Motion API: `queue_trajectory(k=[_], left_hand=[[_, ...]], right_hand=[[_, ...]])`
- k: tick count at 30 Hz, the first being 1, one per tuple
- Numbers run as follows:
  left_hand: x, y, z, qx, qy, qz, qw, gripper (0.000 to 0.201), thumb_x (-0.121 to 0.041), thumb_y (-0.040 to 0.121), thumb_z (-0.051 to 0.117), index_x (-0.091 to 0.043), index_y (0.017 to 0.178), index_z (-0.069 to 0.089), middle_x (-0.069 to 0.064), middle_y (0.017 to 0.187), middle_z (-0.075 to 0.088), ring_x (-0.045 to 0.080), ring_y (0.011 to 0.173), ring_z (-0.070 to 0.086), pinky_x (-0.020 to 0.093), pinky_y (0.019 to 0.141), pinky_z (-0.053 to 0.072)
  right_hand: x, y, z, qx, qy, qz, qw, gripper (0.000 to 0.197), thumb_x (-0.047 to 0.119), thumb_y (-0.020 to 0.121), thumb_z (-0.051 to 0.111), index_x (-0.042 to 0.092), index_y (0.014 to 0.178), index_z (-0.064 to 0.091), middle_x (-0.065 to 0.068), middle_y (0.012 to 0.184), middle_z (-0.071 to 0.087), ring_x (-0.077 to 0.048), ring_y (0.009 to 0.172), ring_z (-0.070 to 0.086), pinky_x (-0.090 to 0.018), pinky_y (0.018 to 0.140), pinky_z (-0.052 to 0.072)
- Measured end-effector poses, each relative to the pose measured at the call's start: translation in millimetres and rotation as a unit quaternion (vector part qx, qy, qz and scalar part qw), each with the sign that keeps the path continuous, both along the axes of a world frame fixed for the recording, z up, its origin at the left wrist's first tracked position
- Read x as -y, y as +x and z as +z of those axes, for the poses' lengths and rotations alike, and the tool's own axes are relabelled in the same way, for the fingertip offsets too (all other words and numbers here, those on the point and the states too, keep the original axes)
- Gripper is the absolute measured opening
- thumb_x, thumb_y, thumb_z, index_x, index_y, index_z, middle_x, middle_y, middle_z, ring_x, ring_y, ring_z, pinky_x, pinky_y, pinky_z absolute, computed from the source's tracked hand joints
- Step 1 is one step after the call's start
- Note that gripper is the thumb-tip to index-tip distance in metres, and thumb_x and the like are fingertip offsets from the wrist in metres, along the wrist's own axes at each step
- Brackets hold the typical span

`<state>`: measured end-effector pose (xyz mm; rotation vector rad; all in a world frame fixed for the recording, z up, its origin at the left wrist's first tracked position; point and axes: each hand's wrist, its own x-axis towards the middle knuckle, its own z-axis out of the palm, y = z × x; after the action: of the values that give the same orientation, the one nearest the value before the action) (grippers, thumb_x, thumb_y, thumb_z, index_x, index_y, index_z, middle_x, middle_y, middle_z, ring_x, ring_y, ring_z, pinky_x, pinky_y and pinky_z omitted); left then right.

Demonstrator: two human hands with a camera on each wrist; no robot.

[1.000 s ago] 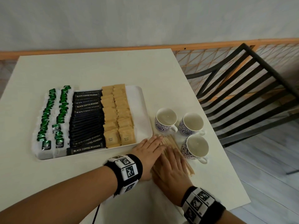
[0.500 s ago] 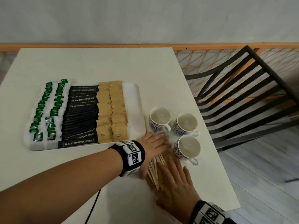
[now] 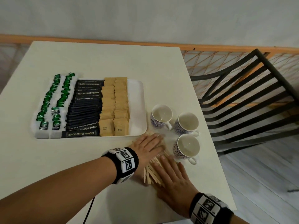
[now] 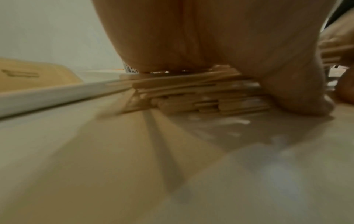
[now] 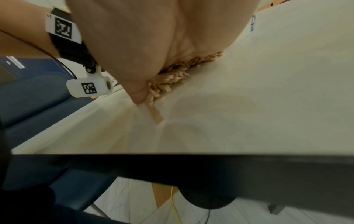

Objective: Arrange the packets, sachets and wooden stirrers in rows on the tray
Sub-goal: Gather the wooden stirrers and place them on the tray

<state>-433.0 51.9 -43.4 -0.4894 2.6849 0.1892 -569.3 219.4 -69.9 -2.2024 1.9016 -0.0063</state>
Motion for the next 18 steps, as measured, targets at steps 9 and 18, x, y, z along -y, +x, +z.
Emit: queue_trajectory(k=[9, 18], left_hand=[[10, -6, -1, -0.022, 0.007, -0.053, 0.998, 0.138, -0.083, 0.053, 0.064, -0.022, 0.151, -0.011, 0.004, 0.158, -0.018, 0.023, 0.145, -0.019, 0.044, 0.114, -0.017], [-13, 9, -10, -0.065, 0.024, 0.007, 0.998, 0.123, -0.083, 0.057, 0.058, -0.023, 0.150, 0.003, 0.004, 0.158, 0.002, 0.025, 0.146, -0.006, 0.046, 0.116, -0.012]], right_hand=[[3, 9, 5, 0.034, 0.008, -0.016, 0.999, 0.073, 0.056, 0.092, 0.037, 0.029, 0.152, 0.006, -0.004, 0.160, 0.008, -0.030, 0.146, 0.006, -0.055, 0.109, 0.020], [-1, 12, 4, 0.026, 0.004, 0.009, 1.000, 0.063, 0.056, 0.098, 0.022, 0.026, 0.152, 0.013, -0.005, 0.158, 0.016, -0.027, 0.146, 0.008, -0.043, 0.111, 0.015]])
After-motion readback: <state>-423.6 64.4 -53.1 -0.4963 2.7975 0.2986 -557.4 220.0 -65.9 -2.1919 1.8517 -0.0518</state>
